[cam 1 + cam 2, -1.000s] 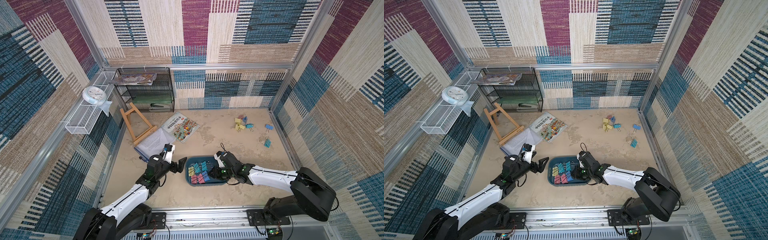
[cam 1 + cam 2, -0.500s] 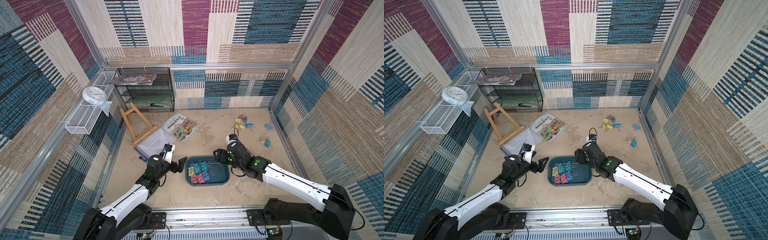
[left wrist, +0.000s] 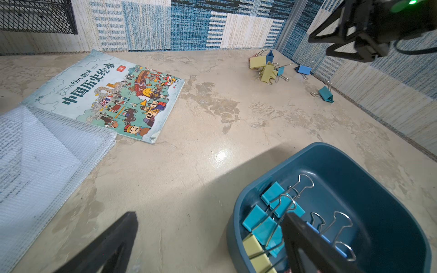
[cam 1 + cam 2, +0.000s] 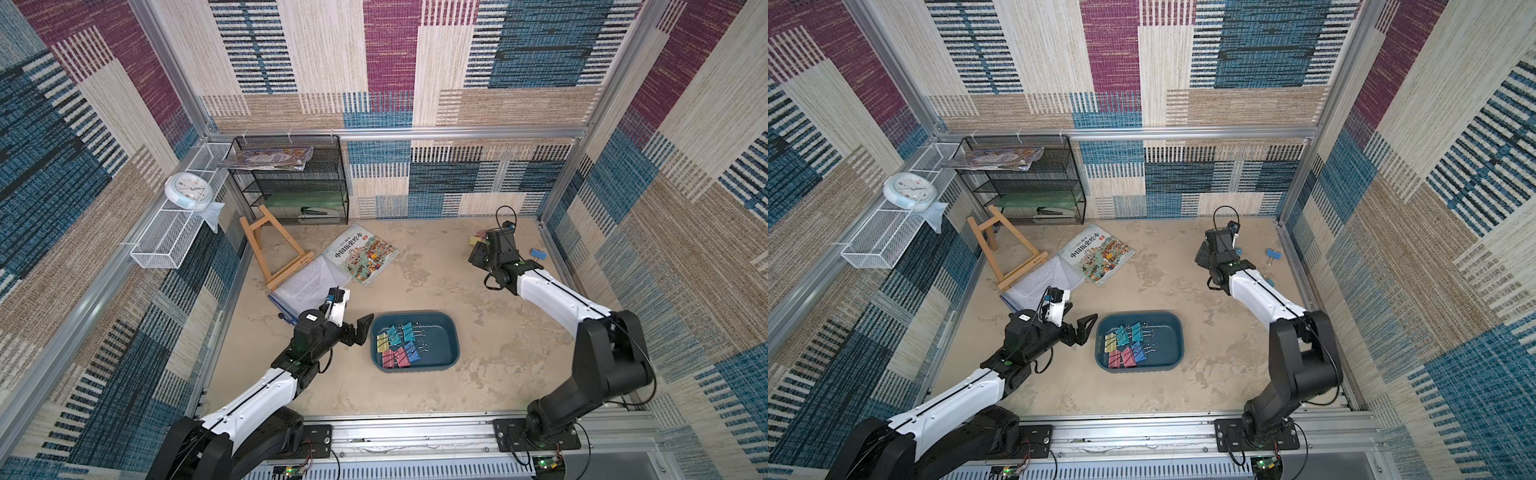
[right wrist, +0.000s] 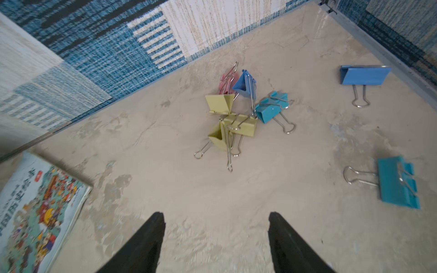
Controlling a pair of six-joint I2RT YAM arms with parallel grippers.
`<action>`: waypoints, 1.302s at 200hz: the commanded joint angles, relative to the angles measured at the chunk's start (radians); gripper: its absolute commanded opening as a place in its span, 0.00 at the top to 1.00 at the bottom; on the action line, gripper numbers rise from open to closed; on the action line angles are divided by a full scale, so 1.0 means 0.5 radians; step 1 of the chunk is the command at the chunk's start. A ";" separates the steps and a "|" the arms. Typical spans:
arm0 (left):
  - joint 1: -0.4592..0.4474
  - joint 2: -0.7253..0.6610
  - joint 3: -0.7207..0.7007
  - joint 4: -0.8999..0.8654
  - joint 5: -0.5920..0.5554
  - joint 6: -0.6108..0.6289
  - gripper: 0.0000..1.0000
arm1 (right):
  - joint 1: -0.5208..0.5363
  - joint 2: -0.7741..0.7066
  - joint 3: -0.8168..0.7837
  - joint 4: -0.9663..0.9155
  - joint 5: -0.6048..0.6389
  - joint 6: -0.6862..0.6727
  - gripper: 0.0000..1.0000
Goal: Put the binder clips in the storage box
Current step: Pick up the binder clip at the center of the board.
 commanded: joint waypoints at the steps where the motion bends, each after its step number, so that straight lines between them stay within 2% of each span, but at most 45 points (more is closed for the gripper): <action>1: 0.001 0.007 0.020 0.015 -0.012 0.017 0.01 | -0.011 0.250 0.225 -0.158 0.001 -0.191 0.39; 31: 0.001 0.006 0.020 0.014 -0.019 0.020 0.01 | -0.015 0.527 0.448 -0.208 0.074 -0.357 0.52; 107: 0.002 0.017 0.024 0.015 -0.012 0.020 0.01 | -0.023 0.816 0.559 -0.161 0.119 -0.516 0.79; 146: 0.001 0.013 0.024 0.006 -0.019 0.026 0.01 | -0.026 0.722 0.507 -0.177 0.110 -0.547 1.00; 173: 0.001 0.016 0.024 0.012 -0.013 0.023 0.01 | -0.026 0.536 0.389 -0.176 0.043 -0.534 1.00; 193: 0.001 0.023 0.024 0.019 -0.009 0.020 0.01 | -0.026 0.322 0.286 -0.201 -0.079 -0.480 1.00; 215: 0.002 0.025 0.025 0.021 -0.009 0.017 0.01 | -0.023 0.011 0.128 -0.220 -0.334 -0.410 1.00; 260: 0.001 0.017 0.024 0.018 -0.006 0.014 0.01 | -0.006 -0.643 -0.220 -0.316 -1.234 -0.349 1.00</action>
